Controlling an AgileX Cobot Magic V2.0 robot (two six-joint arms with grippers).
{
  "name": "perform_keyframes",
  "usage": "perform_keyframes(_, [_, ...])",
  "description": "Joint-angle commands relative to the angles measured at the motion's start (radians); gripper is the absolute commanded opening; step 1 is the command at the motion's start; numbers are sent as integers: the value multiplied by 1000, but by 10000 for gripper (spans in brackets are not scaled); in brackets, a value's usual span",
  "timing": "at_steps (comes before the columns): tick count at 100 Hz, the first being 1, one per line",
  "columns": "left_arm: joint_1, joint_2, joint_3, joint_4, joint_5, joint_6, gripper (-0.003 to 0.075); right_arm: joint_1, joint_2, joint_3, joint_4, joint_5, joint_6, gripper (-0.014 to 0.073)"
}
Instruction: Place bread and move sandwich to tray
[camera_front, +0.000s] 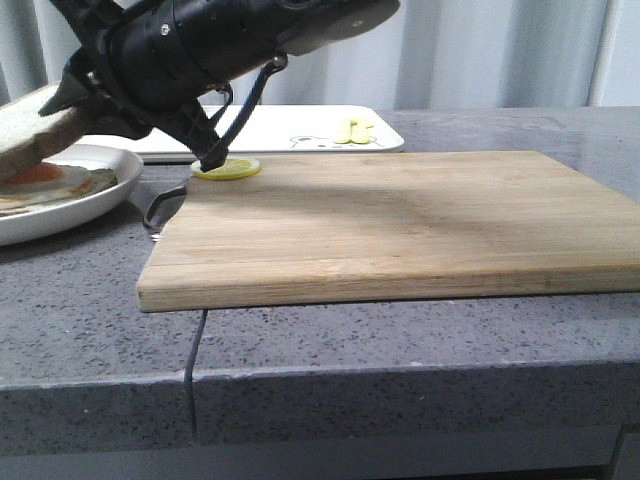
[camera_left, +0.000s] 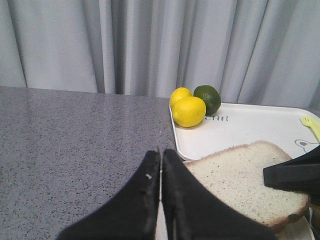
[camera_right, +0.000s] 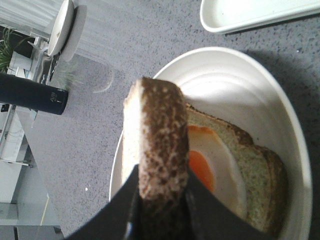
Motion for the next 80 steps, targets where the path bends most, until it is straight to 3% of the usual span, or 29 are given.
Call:
perform_keyframes(1, [-7, 12, -37, -24, -100, -8, -20, -11, -64, -37, 1, 18, -16, 250])
perform_keyframes(9, [-7, 12, -37, -24, -100, -8, -20, -16, -64, -37, -6, 10, -16, 321])
perform_keyframes(41, [-7, 12, -44, -24, -91, -8, -20, -39, -96, -37, -163, 18, -17, 331])
perform_keyframes(62, [-7, 12, -99, -24, -78, -8, -20, -45, -138, -37, -237, 23, -17, 389])
perform_keyframes(80, [2, 61, -190, -16, 59, -8, -18, -75, -204, -37, -373, 102, -17, 370])
